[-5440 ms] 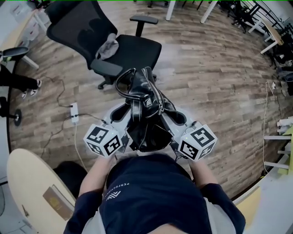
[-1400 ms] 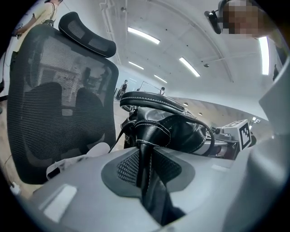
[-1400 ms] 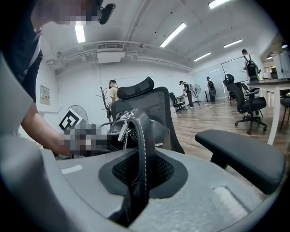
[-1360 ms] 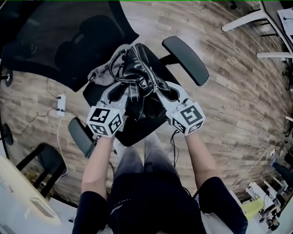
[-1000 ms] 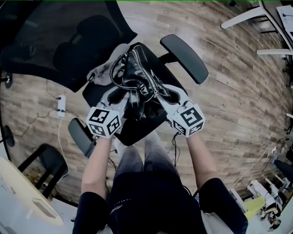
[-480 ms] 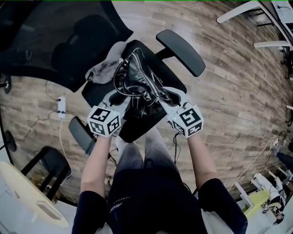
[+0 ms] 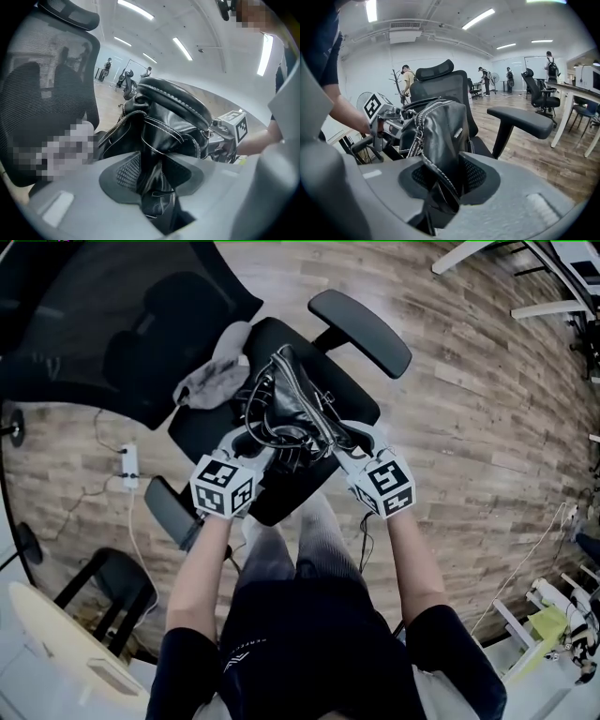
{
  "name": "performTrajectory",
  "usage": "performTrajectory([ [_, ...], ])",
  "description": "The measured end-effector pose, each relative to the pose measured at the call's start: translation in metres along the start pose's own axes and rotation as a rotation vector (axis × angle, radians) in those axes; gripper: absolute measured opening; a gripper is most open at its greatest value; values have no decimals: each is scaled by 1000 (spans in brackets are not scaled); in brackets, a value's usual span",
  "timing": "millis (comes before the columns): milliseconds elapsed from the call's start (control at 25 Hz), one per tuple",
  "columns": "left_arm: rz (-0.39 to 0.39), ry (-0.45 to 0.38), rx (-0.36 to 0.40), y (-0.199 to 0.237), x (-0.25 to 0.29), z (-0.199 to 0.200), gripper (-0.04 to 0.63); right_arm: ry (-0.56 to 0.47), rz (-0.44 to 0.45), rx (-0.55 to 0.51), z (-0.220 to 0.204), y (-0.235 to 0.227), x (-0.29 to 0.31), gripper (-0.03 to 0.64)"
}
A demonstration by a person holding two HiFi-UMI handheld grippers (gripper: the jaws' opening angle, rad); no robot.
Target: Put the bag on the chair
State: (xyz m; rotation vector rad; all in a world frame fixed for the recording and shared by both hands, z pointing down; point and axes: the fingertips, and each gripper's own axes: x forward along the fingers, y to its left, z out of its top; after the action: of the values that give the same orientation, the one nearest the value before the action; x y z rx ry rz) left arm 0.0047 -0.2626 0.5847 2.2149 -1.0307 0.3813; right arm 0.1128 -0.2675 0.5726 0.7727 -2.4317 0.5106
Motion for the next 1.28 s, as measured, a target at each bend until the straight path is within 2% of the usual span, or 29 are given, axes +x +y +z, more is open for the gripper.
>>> performTrajectory([
  [240,10,48,33,0,-12,-12,165,38,-25,-40,-8,13,-1,127],
  [640,35,111,66,1,-11,-20,191,125,-101,-97,-15,9,-11,167],
  [840,42,113,55,2,-19,-21,218,118,-134,-65,-17,9,-30,167],
  [1280,41,100,44,0,-58,-15,197,130,-194,-58,-11,17,-56,167],
])
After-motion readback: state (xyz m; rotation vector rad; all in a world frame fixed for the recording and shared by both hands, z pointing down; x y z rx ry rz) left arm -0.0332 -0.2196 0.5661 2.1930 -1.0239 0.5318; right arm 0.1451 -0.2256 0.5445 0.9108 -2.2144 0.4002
